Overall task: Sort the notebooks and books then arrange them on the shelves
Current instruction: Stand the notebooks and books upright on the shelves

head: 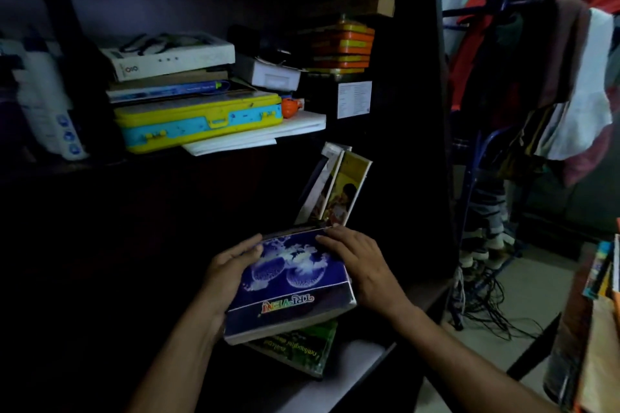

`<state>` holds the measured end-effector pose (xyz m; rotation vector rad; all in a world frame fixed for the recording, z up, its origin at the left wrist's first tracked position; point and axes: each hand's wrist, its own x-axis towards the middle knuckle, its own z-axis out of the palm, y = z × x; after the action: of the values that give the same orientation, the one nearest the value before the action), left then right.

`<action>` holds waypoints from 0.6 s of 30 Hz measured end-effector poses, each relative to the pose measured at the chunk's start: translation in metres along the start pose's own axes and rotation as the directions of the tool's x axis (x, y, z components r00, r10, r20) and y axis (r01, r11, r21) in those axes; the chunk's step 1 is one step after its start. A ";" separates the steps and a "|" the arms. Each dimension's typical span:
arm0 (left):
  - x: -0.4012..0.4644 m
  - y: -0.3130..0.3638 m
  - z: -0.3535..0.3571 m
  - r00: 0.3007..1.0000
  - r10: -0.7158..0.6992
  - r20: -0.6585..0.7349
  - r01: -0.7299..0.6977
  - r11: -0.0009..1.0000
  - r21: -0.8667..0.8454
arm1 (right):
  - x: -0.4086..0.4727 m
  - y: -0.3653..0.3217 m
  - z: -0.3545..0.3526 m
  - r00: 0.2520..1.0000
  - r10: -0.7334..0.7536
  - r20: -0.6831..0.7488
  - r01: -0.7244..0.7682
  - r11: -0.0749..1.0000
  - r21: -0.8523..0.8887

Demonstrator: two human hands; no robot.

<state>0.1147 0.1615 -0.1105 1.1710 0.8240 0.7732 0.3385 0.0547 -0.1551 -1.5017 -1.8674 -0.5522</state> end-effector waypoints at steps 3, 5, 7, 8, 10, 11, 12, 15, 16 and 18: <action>-0.003 -0.008 0.004 0.992 0.014 0.126 -0.001 0.995 -0.100 | -0.004 0.008 0.002 0.983 0.099 -0.152 -0.087 0.993 0.085; -0.001 -0.013 0.008 0.988 0.087 0.130 -0.075 0.993 -0.094 | -0.006 0.002 -0.004 0.917 0.294 -0.269 -0.222 0.938 0.266; -0.001 -0.017 0.013 0.988 0.111 0.108 -0.107 0.994 -0.037 | -0.005 -0.007 -0.013 0.801 0.457 -0.388 -0.299 0.865 0.402; 0.000 -0.019 0.014 0.987 0.123 0.109 -0.122 0.992 -0.011 | -0.004 -0.009 -0.017 0.732 0.534 -0.424 -0.335 0.823 0.459; 0.000 -0.020 0.014 0.985 0.133 0.111 -0.137 0.990 0.026 | -0.003 -0.006 -0.021 0.579 0.683 -0.446 -0.414 0.717 0.561; 0.000 -0.020 0.013 0.985 0.135 0.106 -0.140 0.989 0.047 | -0.002 -0.004 -0.022 0.503 0.737 -0.451 -0.454 0.669 0.589; 0.000 -0.022 0.012 0.985 0.134 0.105 -0.141 0.988 0.066 | -0.002 -0.001 -0.022 0.440 0.767 -0.467 -0.488 0.641 0.592; 0.006 -0.027 0.010 0.986 0.129 0.109 -0.138 0.988 0.073 | -0.003 -0.001 -0.024 0.418 0.762 -0.494 -0.510 0.647 0.566; 0.007 -0.028 0.009 0.985 0.135 0.112 -0.142 0.988 0.057 | -0.003 -0.002 -0.023 0.441 0.754 -0.487 -0.520 0.657 0.547; 0.010 -0.029 0.006 0.982 0.155 0.109 -0.157 0.988 0.014 | -0.005 -0.001 -0.021 0.463 0.739 -0.490 -0.530 0.674 0.515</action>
<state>0.1278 0.1611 -0.1389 1.2971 0.6585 0.8229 0.3425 0.0365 -0.1437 -1.4027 -0.6637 -0.3395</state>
